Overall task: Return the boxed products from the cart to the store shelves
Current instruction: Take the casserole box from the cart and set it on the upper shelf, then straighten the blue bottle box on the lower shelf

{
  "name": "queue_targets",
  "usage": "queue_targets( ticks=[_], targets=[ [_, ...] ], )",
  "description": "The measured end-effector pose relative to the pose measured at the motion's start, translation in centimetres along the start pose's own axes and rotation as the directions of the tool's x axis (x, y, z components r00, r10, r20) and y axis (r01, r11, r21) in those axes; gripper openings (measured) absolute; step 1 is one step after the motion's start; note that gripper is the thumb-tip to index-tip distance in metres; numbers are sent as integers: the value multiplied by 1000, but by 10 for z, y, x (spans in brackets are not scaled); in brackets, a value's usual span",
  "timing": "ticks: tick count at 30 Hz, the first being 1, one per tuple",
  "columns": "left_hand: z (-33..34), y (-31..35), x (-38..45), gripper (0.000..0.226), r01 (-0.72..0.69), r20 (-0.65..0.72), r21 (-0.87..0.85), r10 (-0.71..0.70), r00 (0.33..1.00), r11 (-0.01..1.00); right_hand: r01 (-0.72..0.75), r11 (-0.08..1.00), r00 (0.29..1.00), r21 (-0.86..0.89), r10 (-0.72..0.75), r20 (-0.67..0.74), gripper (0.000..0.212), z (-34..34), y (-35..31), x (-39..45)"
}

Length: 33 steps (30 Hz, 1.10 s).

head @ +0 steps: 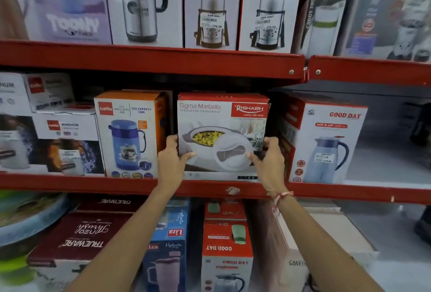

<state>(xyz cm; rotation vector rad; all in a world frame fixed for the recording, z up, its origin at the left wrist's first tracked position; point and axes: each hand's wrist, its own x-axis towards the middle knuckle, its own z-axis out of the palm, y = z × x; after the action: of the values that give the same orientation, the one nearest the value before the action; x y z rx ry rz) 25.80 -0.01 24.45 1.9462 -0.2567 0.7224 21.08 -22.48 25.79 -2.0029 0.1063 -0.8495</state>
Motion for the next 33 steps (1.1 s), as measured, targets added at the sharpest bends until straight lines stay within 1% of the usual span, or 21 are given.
queue_targets(
  ticks=[4,6,7,9,10,11,12,14,16,17,18,20,21,22,23,24,25,27,28,32,33],
  targets=[
    [9,-21,0,55,30,33,26,-31,999,999,-17,1000,1000,-15,17,4,47,13,23,-1],
    [8,-26,-5,58,11,79,37,-14,997,999,-19,1000,1000,4,19,16,54,16,25,-5],
    [7,-27,-10,58,1,101,27,-4,995,1000,-10,1000,1000,-6,10,-4,59,18,24,-10],
    [2,-30,-28,53,-26,101,-26,28,994,999,63,996,989,-61,-70,-126,59,23,18,-33],
    [-2,-33,-40,47,-49,72,-37,52,996,998,124,989,973,-78,-137,-185,54,28,13,-49],
    [-7,-36,-52,40,-74,31,-26,75,997,997,185,979,960,-81,-197,-198,46,34,10,-65],
    [-11,-41,-66,34,-101,-13,-7,101,995,995,231,971,960,-68,-239,-149,38,42,8,-83],
    [-22,-52,-93,25,-103,-91,33,106,990,994,240,970,969,-27,-238,70,25,59,12,-115],
    [-31,-71,-119,24,-21,-128,80,31,991,997,140,990,947,-10,-131,295,26,80,21,-143],
    [-34,-80,-131,25,51,-128,108,-37,991,993,56,998,918,-8,-48,393,35,89,23,-155],
    [-36,-90,-142,28,137,-112,119,-123,986,983,-40,999,872,-12,41,488,49,98,25,-165],
    [-38,-97,-161,41,330,-23,81,-329,944,941,-209,978,729,-7,161,665,85,110,27,-180],
    [-39,-99,-168,48,403,51,19,-404,914,915,-269,963,657,-10,191,729,96,115,27,-186],
    [-39,-96,-173,51,451,128,-49,-442,888,891,-302,953,606,-13,202,770,102,118,26,-191],
    [-40,-96,-175,50,488,180,-98,-467,866,867,-315,949,588,-5,200,784,103,121,27,-196],
    [-43,-95,-178,49,507,204,-119,-479,854,854,-321,947,592,7,195,782,103,123,27,-200],
    [-44,-95,-179,50,509,202,-115,-482,853,853,-324,946,613,22,192,766,103,125,29,-202],
    [-46,-97,-180,56,481,185,-64,-464,867,874,-319,947,646,44,183,741,102,122,29,-202],
    [-47,-98,-181,58,467,186,-43,-452,873,883,-308,950,651,47,175,739,101,121,28,-201],
    [-47,-99,-178,63,461,233,-34,-441,867,887,-270,963,636,7,173,752,98,116,25,-193],
    [-44,-99,-181,65,459,225,5,-448,865,889,-255,967,630,-12,175,757,98,110,23,-194]
  ],
)
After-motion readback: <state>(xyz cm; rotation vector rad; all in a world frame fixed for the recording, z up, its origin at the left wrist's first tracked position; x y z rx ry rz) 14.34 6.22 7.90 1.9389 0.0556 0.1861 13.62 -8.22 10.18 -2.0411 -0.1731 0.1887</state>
